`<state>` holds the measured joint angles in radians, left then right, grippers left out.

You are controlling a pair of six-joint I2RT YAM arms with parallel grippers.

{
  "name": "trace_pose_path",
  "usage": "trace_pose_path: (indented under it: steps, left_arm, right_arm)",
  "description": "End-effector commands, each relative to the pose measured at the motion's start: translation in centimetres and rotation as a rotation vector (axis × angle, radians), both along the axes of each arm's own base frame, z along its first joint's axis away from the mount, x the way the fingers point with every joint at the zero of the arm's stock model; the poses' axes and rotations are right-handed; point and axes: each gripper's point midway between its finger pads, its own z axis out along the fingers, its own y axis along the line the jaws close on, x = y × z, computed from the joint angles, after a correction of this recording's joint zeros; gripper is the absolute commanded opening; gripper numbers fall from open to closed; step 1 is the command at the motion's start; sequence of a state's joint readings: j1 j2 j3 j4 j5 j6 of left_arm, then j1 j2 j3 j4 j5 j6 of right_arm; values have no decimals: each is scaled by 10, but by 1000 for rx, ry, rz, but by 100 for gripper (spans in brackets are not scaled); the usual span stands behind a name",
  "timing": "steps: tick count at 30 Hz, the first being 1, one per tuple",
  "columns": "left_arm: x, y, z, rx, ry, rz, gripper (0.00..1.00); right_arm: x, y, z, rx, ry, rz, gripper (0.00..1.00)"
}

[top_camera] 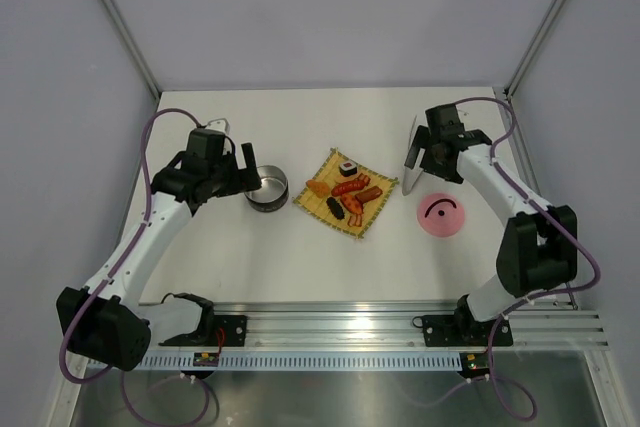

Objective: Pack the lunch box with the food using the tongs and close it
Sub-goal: Pick up the clamp at the center of the board.

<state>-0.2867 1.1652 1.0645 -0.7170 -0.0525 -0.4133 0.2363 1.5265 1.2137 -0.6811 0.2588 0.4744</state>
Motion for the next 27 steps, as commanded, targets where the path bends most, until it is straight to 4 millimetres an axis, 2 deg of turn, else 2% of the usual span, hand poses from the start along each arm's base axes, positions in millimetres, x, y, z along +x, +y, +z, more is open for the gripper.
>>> trace_pose_path:
  steps: [1, 2, 3, 4, 6, 7, 8, 9, 10, 12, 13, 16, 27]
  left_arm:
    - [-3, 0, 2, -32, -12, 24, 99]
    - [-4, 0, 3, -34, -11, 22, 99]
    - [-6, 0, 2, -36, -14, 21, 99]
    - [-7, 0, 2, -35, -14, 20, 99]
    - [-10, 2, 2, -26, -18, 18, 99]
    - [-10, 4, 1, -19, -18, 22, 99]
    - [-11, 4, 1, -16, -15, 18, 99]
    - [-12, 4, 1, -16, -14, 18, 99]
    - [-12, 4, 2, -17, -17, 16, 99]
    - [-12, 4, 2, -16, -14, 12, 99]
    - [-13, 3, 2, -20, -14, 6, 99]
    - [-14, 3, 2, -18, -14, 0, 99]
    - [-21, 6, 0, -5, -13, -8, 99]
  right_arm:
    - [33, 12, -9, 32, 55, 61, 100]
    - [39, 11, -14, 17, 72, 57, 100]
    - [52, 10, -7, 10, 49, 49, 100]
    - [56, 10, -21, 4, 87, 46, 99]
    - [72, 11, -18, 19, 70, 39, 99]
    - [76, 11, -30, 15, 97, 35, 100]
    - [85, 11, -26, 17, 83, 29, 99]
    - [88, 10, -30, 7, 92, 24, 99]
    - [88, 8, -45, -9, 138, 14, 100]
    - [96, 8, -50, -8, 148, 5, 99]
    - [95, 8, -63, -15, 180, 1, 99]
    - [99, 8, -77, -18, 207, -20, 99]
    - [99, 2, -116, -7, 268, -48, 100]
